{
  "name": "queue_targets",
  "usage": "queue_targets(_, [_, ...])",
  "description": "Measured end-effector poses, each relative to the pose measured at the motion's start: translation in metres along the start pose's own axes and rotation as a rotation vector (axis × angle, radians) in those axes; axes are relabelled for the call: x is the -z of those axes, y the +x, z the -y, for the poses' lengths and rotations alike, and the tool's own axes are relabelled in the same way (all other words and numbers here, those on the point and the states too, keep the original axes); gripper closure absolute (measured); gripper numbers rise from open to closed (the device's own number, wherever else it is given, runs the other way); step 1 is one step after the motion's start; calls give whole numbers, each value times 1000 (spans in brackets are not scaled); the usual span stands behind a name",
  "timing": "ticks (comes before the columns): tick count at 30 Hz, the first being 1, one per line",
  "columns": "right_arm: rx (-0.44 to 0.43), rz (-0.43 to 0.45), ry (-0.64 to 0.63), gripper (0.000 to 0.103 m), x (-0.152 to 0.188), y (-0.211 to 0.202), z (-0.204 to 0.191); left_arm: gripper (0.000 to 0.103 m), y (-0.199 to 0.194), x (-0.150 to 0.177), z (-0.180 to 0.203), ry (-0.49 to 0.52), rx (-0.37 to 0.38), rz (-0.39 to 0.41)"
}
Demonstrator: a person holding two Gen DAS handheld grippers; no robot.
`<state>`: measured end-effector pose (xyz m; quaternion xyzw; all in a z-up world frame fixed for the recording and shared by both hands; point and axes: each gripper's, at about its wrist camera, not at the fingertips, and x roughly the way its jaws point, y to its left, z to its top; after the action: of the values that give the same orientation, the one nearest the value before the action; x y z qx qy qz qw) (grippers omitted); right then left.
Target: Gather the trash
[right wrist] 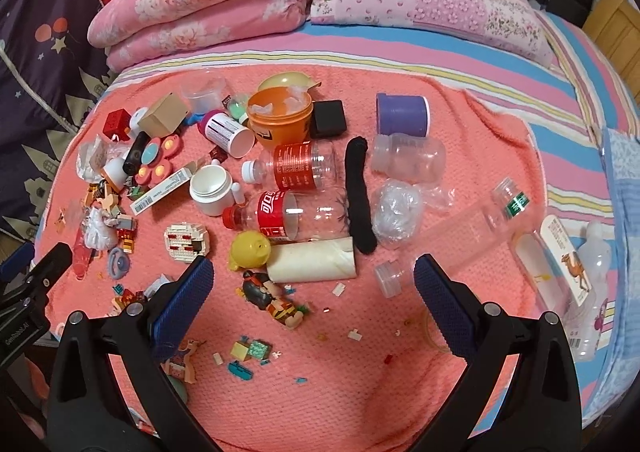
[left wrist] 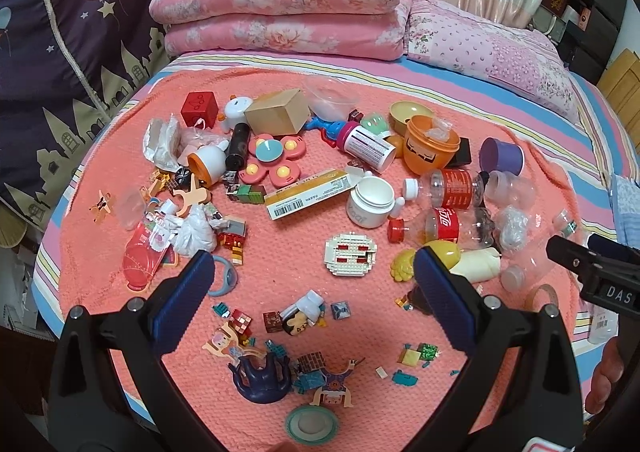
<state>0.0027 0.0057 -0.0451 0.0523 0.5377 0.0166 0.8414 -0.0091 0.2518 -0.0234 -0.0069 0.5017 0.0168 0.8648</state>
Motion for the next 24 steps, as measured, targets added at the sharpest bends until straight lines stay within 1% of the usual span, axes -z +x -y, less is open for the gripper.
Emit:
queue_targets(7, [-1,-1,2,5,-1,1,1,7,1,2,5,4,5,2])
queue_targets(24, [5,-20,14,5,3,5,5,7,5,2,2,-4,19,-18])
